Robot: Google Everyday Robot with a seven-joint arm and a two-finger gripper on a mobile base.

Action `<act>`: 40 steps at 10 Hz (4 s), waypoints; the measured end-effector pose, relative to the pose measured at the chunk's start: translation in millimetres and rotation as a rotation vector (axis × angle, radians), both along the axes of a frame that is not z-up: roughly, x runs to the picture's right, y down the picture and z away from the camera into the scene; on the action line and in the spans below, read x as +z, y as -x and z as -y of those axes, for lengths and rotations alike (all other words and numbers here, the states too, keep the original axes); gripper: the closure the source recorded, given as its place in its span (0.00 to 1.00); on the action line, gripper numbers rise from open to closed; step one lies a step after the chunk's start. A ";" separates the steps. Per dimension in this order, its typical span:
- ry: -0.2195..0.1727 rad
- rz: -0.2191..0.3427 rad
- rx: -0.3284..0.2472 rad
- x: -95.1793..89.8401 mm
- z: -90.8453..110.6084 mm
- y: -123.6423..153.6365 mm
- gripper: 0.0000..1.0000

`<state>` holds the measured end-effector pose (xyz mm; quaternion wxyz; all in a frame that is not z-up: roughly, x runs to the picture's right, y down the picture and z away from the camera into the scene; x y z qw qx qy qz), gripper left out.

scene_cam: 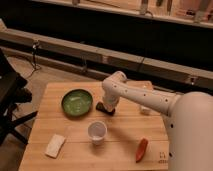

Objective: Push the eraser across the table

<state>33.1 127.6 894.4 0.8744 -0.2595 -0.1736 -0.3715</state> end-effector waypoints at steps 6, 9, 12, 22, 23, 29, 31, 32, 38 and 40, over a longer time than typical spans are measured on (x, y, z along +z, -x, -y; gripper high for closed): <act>0.005 0.025 -0.038 -2.1 -2.7 5.2 1.00; 0.007 0.037 -0.055 -3.5 -4.0 8.0 1.00; 0.011 0.049 -0.074 -4.6 -5.6 10.3 1.00; 0.018 0.079 -0.115 -7.6 -9.2 17.0 1.00; 0.019 0.082 -0.120 -8.0 -9.6 17.5 1.00; 0.027 0.108 -0.155 -10.6 -12.9 23.5 1.00; 0.028 0.116 -0.168 -11.7 -13.5 25.9 1.00; 0.029 0.122 -0.174 -12.2 -14.0 27.1 1.00; 0.034 0.148 -0.206 -15.2 -16.4 32.7 1.00; 0.037 0.158 -0.218 -16.2 -17.5 34.9 1.00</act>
